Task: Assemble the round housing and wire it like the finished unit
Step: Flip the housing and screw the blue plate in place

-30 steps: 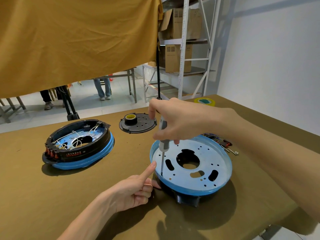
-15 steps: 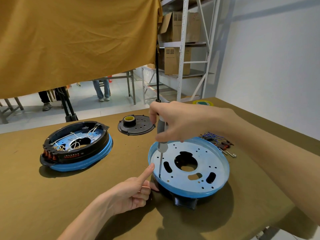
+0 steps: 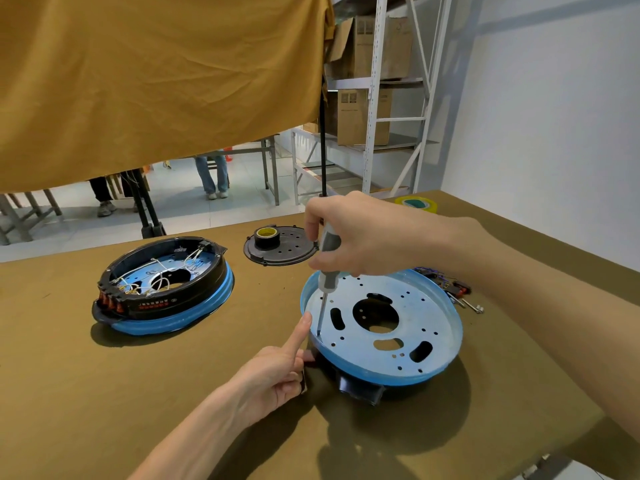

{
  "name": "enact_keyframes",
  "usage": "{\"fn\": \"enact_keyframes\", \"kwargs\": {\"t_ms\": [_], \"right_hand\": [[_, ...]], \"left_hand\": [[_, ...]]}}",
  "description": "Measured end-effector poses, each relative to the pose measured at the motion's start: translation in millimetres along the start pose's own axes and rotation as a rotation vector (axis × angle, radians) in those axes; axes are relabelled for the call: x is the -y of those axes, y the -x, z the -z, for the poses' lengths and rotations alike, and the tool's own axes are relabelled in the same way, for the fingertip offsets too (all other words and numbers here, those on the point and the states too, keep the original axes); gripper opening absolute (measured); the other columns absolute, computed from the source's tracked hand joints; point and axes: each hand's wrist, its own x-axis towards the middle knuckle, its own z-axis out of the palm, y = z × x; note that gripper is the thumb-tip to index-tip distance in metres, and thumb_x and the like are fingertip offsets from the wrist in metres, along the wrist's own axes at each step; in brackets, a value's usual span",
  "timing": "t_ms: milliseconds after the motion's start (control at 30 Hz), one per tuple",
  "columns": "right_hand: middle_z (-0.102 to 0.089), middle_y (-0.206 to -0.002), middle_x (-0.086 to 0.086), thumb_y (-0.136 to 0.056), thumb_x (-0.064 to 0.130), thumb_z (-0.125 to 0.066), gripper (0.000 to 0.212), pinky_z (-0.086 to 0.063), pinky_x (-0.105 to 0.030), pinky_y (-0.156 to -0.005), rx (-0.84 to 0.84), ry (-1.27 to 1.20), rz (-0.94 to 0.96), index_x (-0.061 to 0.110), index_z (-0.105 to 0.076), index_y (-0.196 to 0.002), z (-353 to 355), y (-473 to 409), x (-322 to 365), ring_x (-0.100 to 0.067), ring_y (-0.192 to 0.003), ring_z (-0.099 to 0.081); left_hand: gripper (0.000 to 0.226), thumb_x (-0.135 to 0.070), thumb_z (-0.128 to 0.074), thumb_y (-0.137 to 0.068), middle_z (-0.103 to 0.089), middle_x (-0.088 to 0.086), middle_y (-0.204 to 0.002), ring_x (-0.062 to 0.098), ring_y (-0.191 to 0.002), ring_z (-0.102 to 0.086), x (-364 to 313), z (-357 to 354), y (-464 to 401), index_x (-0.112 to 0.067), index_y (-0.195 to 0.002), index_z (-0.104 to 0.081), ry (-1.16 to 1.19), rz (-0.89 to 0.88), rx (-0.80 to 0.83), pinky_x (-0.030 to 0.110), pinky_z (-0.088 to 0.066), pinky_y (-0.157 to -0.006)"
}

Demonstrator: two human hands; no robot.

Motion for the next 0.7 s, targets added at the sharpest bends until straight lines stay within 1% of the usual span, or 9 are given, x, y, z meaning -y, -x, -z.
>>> {"fn": "enact_keyframes", "kwargs": {"t_ms": [100,200,300,367,400,500,567,633,700], "right_hand": [[-0.067,-0.083,0.008,-0.094,0.036,-0.071,0.028,-0.049,-0.023,-0.053,0.026,-0.029,0.000,0.028,-0.049,-0.109,3,0,0,-0.004,-0.060,-0.062],[-0.071,-0.085,0.000,-0.092,0.026,-0.071,0.033,-0.057,-0.035,-0.054,0.100,-0.038,0.013,0.026,-0.047,-0.114,7,1,-1,-0.013,-0.059,-0.067],[-0.069,-0.087,0.000,-0.098,0.038,-0.064,0.026,-0.059,-0.032,-0.052,0.024,0.082,-0.010,0.022,-0.047,-0.109,6,-3,0,-0.009,-0.049,-0.067],[-0.069,-0.088,0.002,-0.099,0.051,-0.059,0.033,-0.058,-0.033,-0.054,-0.003,0.143,-0.027,0.022,-0.046,-0.108,6,-7,0,-0.010,-0.051,-0.066],[-0.068,-0.088,0.003,-0.097,0.052,-0.061,0.036,-0.054,-0.030,-0.051,0.030,0.128,-0.032,0.024,-0.044,-0.110,7,-8,-1,-0.009,-0.052,-0.065],[-0.069,-0.079,0.003,-0.093,0.039,-0.070,0.040,-0.046,-0.019,-0.041,0.133,0.032,-0.051,0.026,-0.041,-0.117,14,-7,-4,-0.007,-0.048,-0.065],[-0.068,-0.077,0.000,-0.096,0.040,-0.067,0.033,-0.051,-0.023,-0.043,0.081,0.032,-0.054,0.022,-0.045,-0.113,9,-8,-2,-0.009,-0.047,-0.067],[-0.065,-0.082,0.000,-0.096,0.049,-0.063,0.034,-0.056,-0.032,-0.049,-0.006,0.117,-0.031,0.021,-0.048,-0.108,2,-11,0,-0.013,-0.052,-0.067],[-0.063,-0.081,0.003,-0.093,0.050,-0.067,0.038,-0.047,-0.030,-0.049,0.007,0.124,-0.009,0.024,-0.045,-0.110,2,-11,-1,-0.012,-0.059,-0.063]], "left_hand": [[0.097,-0.074,-0.076,-0.053,-0.033,-0.003,-0.057,0.009,-0.047,-0.026,1,-2,1,-0.001,-0.116,-0.066,0.012,-0.007,-0.018,0.021,-0.030,-0.043],[0.098,-0.073,-0.077,-0.050,-0.033,-0.002,-0.056,0.009,-0.046,-0.026,1,-3,2,0.000,-0.115,-0.065,0.025,-0.017,-0.016,0.020,-0.031,-0.042],[0.099,-0.073,-0.077,-0.047,-0.034,-0.001,-0.056,0.009,-0.045,-0.028,1,-3,3,0.000,-0.113,-0.065,0.020,-0.028,-0.013,0.019,-0.033,-0.041],[0.100,-0.074,-0.077,-0.047,-0.035,-0.001,-0.057,0.009,-0.046,-0.028,2,-2,3,0.000,-0.113,-0.065,0.016,-0.033,-0.014,0.019,-0.034,-0.042],[0.100,-0.074,-0.077,-0.048,-0.036,-0.001,-0.057,0.009,-0.046,-0.029,3,-2,3,0.000,-0.113,-0.065,0.016,-0.032,-0.015,0.019,-0.034,-0.042],[0.100,-0.074,-0.078,-0.049,-0.036,-0.001,-0.057,0.009,-0.045,-0.029,3,-1,2,0.000,-0.114,-0.065,0.020,-0.032,-0.009,0.019,-0.034,-0.041],[0.099,-0.073,-0.079,-0.049,-0.037,-0.002,-0.057,0.009,-0.045,-0.030,3,0,0,0.001,-0.114,-0.065,0.029,-0.027,-0.004,0.020,-0.035,-0.041],[0.099,-0.072,-0.081,-0.049,-0.037,-0.002,-0.057,0.009,-0.045,-0.030,3,1,-1,0.001,-0.114,-0.065,0.040,-0.016,0.002,0.020,-0.035,-0.041],[0.100,-0.072,-0.082,-0.048,-0.037,-0.002,-0.057,0.009,-0.045,-0.031,3,3,-3,0.001,-0.114,-0.065,0.041,-0.010,0.005,0.020,-0.036,-0.040]]}}
